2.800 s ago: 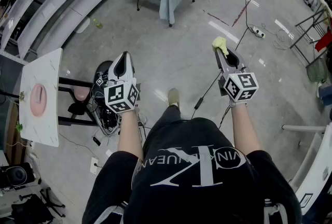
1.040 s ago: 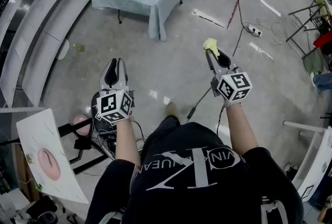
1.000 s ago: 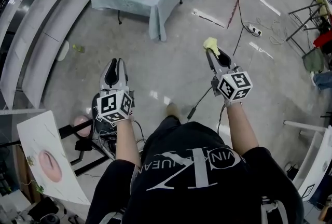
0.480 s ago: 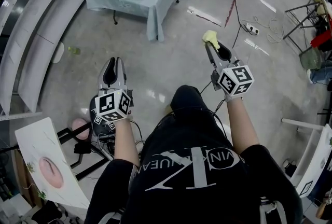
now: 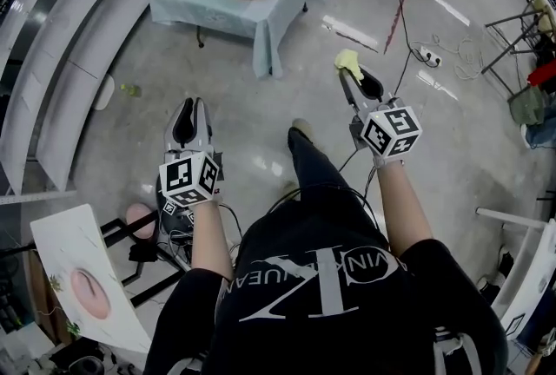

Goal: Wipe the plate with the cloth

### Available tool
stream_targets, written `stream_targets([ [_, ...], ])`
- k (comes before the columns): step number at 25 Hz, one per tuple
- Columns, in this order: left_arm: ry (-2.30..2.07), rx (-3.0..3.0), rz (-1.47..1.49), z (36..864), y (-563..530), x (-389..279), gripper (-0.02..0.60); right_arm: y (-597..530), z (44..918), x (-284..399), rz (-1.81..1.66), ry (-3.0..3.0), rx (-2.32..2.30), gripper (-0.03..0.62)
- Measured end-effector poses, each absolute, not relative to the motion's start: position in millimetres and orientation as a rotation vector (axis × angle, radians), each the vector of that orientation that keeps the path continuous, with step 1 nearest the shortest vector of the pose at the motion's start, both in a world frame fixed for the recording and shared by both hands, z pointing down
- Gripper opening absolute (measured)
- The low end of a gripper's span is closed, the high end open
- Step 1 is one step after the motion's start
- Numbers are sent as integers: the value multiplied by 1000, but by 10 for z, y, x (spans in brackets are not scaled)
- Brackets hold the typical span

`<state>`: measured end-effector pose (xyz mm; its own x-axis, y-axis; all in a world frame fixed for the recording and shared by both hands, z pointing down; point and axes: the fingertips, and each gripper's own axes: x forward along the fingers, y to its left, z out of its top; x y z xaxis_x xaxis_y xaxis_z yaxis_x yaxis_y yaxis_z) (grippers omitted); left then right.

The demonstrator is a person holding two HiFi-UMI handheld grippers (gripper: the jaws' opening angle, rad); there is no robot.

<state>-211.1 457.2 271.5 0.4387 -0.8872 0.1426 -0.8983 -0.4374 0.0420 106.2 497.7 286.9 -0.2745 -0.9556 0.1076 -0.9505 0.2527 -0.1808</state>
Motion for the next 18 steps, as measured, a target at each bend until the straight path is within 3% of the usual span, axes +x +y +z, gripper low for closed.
stream_targets([
  [18,-1632,2496,222,2876,2743,-1772,0,3014,3190,1145,-464,2576,-1757,87],
])
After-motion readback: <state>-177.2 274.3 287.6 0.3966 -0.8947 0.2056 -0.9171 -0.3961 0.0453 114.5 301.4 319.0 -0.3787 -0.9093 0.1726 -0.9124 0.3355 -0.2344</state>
